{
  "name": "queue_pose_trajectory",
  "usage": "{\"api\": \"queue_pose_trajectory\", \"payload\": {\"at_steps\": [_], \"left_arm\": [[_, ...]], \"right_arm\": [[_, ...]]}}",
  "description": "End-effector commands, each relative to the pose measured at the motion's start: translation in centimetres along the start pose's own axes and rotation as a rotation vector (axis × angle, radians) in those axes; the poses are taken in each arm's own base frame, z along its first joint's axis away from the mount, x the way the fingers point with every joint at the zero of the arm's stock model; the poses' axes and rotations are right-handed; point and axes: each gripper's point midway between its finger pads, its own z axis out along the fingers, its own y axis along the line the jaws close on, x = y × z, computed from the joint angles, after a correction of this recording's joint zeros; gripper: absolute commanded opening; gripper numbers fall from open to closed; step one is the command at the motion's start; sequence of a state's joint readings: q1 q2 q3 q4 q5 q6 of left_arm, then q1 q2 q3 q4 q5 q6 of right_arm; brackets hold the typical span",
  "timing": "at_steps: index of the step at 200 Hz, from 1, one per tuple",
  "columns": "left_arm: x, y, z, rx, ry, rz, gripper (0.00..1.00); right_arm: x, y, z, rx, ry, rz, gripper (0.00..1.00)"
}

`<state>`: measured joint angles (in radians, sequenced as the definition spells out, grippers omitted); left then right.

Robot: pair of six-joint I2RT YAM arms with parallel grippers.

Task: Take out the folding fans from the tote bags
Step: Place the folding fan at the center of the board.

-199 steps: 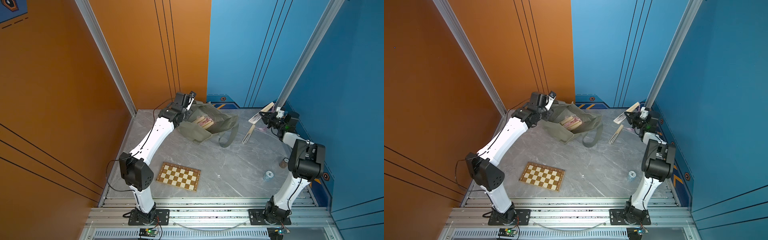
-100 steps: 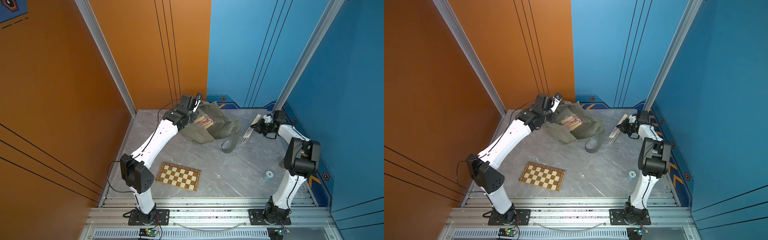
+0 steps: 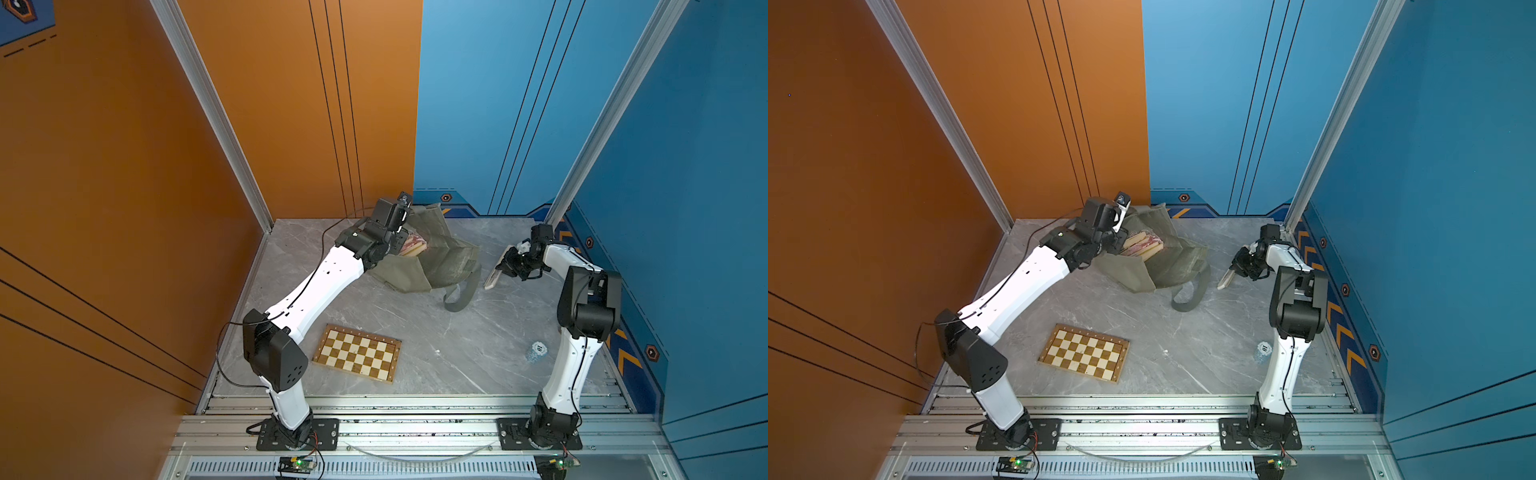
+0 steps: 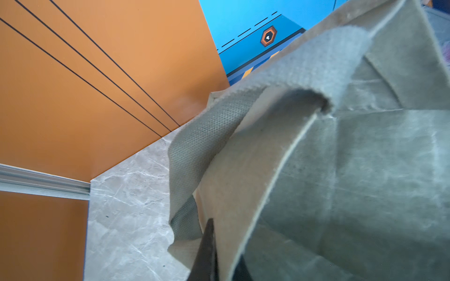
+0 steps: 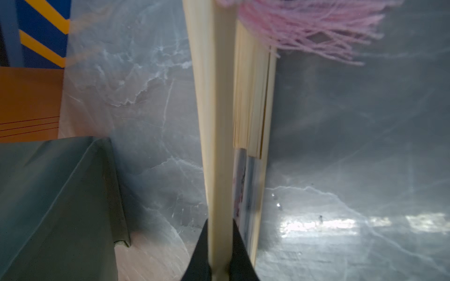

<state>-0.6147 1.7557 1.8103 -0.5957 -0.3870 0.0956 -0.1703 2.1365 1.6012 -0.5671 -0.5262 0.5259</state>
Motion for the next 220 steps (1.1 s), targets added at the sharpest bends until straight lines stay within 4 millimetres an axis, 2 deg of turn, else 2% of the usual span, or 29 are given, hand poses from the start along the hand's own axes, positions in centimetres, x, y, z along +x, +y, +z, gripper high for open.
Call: {"api": "queue_pose_trajectory", "payload": {"at_steps": [1, 39, 79, 84, 122, 148, 162, 175, 220], "left_arm": [[-0.7, 0.0, -1.2, -0.008, -0.033, -0.051, 0.00], [0.0, -0.7, -1.0, -0.014, -0.019, -0.044, 0.00], [0.5, -1.4, -1.1, -0.027, -0.008, -0.029, 0.00], [0.6, -1.5, -1.1, -0.030, -0.006, -0.027, 0.00], [0.8, -2.2, -1.4, -0.048, -0.006, -0.014, 0.00], [0.8, -1.6, -1.7, -0.076, -0.017, -0.038, 0.00], [0.7, -1.4, -1.9, -0.080, -0.030, -0.053, 0.00], [0.7, -1.4, -2.0, -0.078, -0.037, -0.065, 0.00], [0.2, -1.8, -2.0, -0.056, -0.046, -0.089, 0.00]], "right_arm": [[0.2, -0.8, 0.1, 0.067, 0.014, -0.004, 0.23], [-0.1, -1.1, -0.2, 0.069, 0.011, 0.008, 0.38], [-0.1, -0.7, -2.9, 0.047, -0.010, -0.024, 0.43], [-0.3, 0.1, -4.5, 0.034, -0.038, -0.047, 0.43], [1.0, 2.7, -9.6, -0.059, -0.084, -0.146, 0.48], [3.7, 6.9, -12.9, -0.250, -0.051, -0.215, 0.49], [6.1, 9.9, -14.6, -0.388, 0.001, -0.252, 0.48], [7.9, 11.7, -15.8, -0.467, 0.036, -0.265, 0.48], [14.1, 17.2, -17.9, -0.646, 0.161, -0.346, 0.49]]}}
